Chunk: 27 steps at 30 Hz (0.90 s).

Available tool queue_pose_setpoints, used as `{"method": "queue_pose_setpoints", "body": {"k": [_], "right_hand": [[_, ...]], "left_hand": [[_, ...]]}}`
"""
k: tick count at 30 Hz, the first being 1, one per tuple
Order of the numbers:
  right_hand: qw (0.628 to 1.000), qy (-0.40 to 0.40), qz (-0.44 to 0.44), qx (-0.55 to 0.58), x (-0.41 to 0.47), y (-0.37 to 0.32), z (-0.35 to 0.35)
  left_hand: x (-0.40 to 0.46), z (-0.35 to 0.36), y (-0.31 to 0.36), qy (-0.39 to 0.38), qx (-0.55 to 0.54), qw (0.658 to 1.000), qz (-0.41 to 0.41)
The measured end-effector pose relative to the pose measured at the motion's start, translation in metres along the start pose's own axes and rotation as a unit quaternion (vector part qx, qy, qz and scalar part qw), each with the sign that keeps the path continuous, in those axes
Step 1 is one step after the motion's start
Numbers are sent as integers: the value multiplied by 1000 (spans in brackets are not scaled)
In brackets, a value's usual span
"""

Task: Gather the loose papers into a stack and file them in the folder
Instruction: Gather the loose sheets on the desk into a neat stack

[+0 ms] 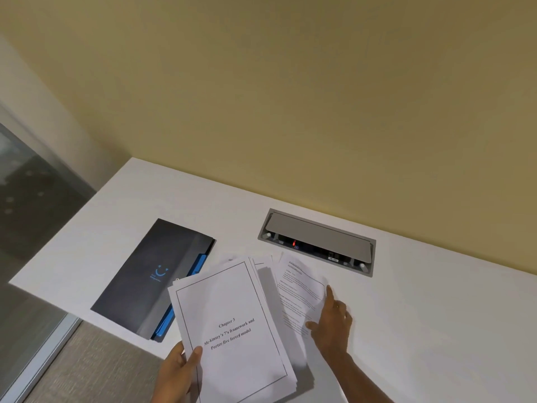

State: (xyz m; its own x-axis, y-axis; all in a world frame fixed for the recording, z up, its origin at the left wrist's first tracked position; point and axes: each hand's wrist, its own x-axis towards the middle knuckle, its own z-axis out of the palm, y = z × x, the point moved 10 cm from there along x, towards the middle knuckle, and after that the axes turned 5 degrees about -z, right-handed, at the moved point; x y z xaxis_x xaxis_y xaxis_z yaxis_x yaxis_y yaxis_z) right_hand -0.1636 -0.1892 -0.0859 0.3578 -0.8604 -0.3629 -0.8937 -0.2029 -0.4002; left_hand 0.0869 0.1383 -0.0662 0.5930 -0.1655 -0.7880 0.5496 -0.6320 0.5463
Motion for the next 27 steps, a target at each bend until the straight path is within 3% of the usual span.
{"method": "queue_pose_setpoints", "body": {"k": [5, 12, 16, 22, 27], "right_hand": [[967, 56, 83, 232, -5, 25, -8], [957, 239, 25, 160, -10, 60, -99], [945, 289, -13, 154, -16, 68, -158], [939, 288, -75, 173, -26, 33, -203], [931, 124, -64, 337, -16, -10, -151]], "left_hand": [[-2, 1, 9, -24, -15, 999, 19], [-8, 7, 21, -64, -62, 996, 30], [-15, 11, 33, -89, -70, 993, 41], [-23, 13, 45, -108, -69, 991, 38], [-34, 19, 52, -118, -48, 991, 40]]}}
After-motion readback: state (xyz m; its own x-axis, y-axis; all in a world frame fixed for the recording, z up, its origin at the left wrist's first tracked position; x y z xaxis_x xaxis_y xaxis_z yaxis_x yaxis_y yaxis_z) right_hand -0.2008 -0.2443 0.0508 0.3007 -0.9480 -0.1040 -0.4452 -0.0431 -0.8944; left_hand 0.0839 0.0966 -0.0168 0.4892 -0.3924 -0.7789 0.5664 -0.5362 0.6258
